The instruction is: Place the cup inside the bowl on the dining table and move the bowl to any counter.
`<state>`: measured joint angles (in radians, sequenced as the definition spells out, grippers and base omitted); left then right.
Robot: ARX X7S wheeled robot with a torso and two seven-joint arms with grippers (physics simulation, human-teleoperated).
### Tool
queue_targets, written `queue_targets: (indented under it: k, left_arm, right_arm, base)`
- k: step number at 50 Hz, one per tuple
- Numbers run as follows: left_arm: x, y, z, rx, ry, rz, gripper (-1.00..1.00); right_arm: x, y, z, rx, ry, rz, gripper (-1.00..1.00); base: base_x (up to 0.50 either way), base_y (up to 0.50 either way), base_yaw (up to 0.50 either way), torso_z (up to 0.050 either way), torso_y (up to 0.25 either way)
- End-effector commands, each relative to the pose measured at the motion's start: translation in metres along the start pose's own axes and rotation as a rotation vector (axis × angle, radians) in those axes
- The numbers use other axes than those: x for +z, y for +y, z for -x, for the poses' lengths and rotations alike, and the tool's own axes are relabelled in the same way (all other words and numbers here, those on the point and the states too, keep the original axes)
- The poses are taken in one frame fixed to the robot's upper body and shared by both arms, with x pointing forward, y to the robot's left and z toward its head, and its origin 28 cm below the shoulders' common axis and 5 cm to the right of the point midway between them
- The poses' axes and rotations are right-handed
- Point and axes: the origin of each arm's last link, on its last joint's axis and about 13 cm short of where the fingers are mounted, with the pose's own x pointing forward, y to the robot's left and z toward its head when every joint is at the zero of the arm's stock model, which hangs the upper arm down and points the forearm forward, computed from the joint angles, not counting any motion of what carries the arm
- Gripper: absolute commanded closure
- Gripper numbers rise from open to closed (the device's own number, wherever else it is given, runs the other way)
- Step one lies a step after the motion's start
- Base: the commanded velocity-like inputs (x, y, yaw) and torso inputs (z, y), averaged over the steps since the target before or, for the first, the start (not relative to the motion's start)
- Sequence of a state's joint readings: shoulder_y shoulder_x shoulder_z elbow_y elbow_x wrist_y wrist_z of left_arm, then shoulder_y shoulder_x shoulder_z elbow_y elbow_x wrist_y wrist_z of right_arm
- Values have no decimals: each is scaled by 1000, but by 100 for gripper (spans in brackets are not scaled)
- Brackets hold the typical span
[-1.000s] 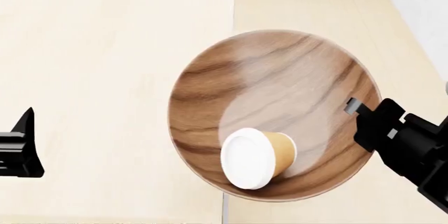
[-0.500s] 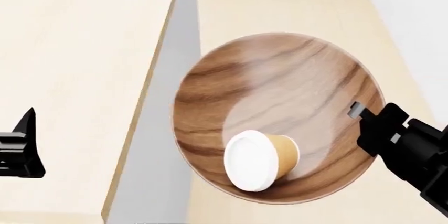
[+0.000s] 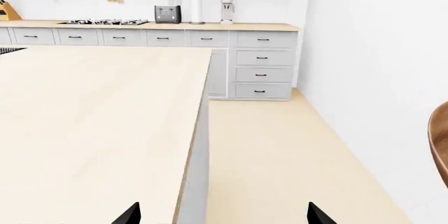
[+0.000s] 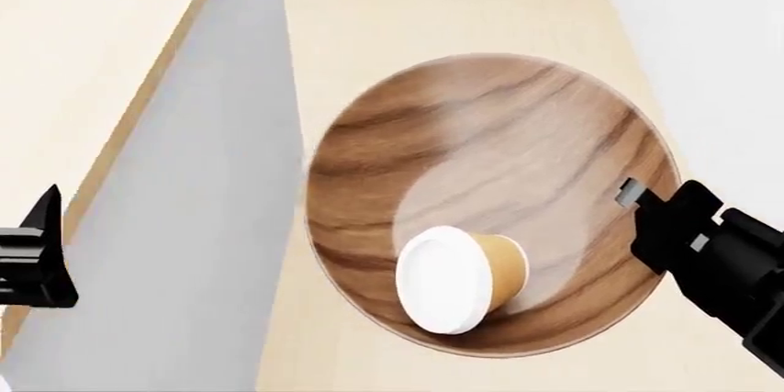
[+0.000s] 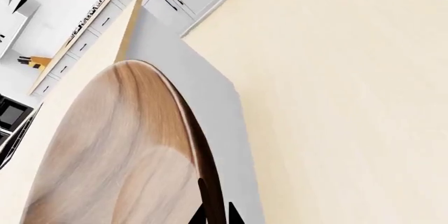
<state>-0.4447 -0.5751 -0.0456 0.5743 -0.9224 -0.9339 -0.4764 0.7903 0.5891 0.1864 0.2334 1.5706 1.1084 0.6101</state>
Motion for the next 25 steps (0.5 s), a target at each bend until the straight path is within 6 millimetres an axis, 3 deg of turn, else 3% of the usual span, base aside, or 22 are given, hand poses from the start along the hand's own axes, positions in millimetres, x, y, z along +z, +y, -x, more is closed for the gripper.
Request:
queue_targets:
  k: [1, 15, 25]
  left_arm:
    - [0, 1, 1, 5, 0, 5, -100]
    - [0, 0, 1, 5, -1, 3, -100]
    - [-1, 0, 1, 4, 2, 2, -100]
  right_arm:
    - [4, 1, 4, 32, -22, -10, 100]
    - [5, -2, 6, 33, -44, -16, 100]
    - [4, -4, 6, 35, -55, -21, 100]
  base:
    - [0, -500, 0, 0, 0]
    - [14, -500, 0, 0, 0]
    - [198, -500, 0, 0, 1]
